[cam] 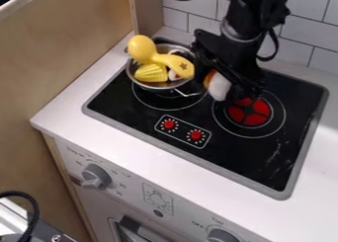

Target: Move the white and orange object on the right burner

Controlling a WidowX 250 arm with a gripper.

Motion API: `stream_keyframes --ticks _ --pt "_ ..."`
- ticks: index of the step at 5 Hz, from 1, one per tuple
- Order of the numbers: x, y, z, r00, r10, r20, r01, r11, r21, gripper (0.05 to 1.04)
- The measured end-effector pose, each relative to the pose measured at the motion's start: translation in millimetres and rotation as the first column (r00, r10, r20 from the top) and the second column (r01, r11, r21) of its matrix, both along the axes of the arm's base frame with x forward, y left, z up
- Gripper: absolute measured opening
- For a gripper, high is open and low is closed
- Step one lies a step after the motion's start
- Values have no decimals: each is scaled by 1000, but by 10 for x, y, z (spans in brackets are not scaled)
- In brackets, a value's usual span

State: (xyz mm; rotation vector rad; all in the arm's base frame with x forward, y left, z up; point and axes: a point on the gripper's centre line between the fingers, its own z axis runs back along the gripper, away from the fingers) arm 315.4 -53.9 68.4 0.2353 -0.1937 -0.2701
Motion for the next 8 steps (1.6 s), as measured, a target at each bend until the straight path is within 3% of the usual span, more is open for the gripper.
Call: stream_keyframes --ticks 4,5,6,8 --pt "-7 -209 -66 999 48 0 -48 999 -13 775" --pt "6 -218 -67 999 47 11 -46 999 -17 818" --pt "7 -229 -65 999 34 8 -34 999 -18 1000" --pt "-39 -227 -79 999 25 -28 -26 999 -26 1000"
